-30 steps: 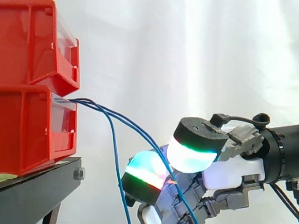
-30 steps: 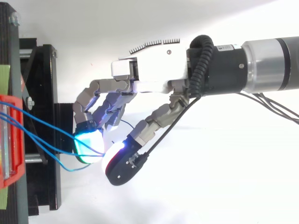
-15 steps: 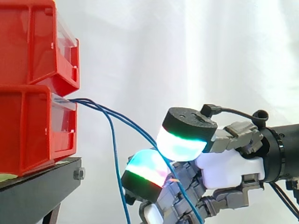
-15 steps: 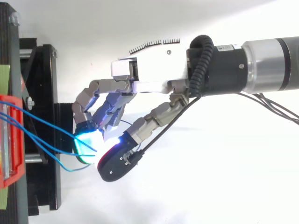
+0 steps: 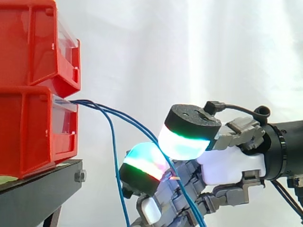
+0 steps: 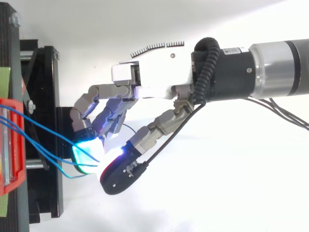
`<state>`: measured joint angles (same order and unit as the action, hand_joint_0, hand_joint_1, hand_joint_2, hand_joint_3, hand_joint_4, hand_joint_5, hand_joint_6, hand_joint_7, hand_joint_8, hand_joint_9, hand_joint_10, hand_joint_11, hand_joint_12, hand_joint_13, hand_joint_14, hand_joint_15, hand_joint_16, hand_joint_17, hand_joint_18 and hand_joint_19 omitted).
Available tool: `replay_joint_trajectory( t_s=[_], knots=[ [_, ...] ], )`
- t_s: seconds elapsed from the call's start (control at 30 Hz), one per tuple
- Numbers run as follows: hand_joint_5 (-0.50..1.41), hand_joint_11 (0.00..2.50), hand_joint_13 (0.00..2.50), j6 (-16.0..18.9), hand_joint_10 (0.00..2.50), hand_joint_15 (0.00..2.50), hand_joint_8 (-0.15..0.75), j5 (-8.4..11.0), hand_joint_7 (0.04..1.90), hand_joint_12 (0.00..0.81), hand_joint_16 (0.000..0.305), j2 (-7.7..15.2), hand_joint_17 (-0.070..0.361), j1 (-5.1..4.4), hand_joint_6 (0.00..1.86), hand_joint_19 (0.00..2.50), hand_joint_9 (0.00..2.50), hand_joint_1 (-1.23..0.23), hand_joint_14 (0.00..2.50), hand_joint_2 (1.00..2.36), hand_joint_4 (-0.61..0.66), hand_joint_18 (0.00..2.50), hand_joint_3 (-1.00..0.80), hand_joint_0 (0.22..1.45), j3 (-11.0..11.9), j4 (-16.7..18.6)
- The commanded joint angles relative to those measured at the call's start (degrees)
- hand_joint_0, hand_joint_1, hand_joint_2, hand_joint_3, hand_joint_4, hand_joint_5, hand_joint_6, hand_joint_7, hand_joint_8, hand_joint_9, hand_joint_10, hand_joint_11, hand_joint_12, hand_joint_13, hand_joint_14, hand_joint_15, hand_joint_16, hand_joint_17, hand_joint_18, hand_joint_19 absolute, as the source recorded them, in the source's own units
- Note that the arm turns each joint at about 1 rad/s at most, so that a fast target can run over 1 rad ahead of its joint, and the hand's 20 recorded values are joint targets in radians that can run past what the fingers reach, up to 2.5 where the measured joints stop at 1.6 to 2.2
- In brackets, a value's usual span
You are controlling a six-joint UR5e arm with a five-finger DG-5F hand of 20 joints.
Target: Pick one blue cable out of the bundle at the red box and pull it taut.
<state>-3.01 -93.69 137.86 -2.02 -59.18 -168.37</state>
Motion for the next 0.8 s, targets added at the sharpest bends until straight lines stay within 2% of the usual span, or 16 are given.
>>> replay_joint_trajectory(
  t_s=[0.0,0.27,0.4,0.57,0.77],
  knots=[
    [-0.20,0.67,0.68,0.0,0.02,0.28,0.320,-0.01,1.02,0.388,0.052,0.0,0.116,0.00,0.87,0.37,0.78,-0.94,0.01,1.01,0.09,0.75,-0.35,0.75,0.0,-0.1],
    [-0.21,0.68,0.69,-0.1,0.01,0.28,0.316,0.08,1.04,0.383,0.051,0.0,0.114,-0.17,0.88,0.37,0.79,-0.93,0.01,1.01,0.06,0.75,-0.39,0.78,0.0,-0.1],
    [-0.21,0.68,0.69,0.0,0.02,0.27,0.313,-0.01,1.06,0.383,0.051,0.0,0.114,-0.26,0.88,0.37,0.79,-0.93,0.01,1.01,0.09,0.74,-0.41,0.80,0.0,-0.3],
    [-0.20,0.68,0.70,0.0,0.01,0.27,0.305,-0.27,1.02,0.370,0.045,0.0,0.102,-0.26,0.88,0.31,0.81,-0.92,0.01,1.00,0.04,0.71,-0.46,0.81,0.0,-1.6],
    [-0.20,0.69,0.71,0.0,0.02,0.27,0.301,-0.45,1.01,0.368,0.044,0.0,0.100,-0.26,0.87,0.29,0.81,-0.93,0.01,1.00,0.08,0.72,-0.50,0.77,0.0,-2.3]
  ],
)
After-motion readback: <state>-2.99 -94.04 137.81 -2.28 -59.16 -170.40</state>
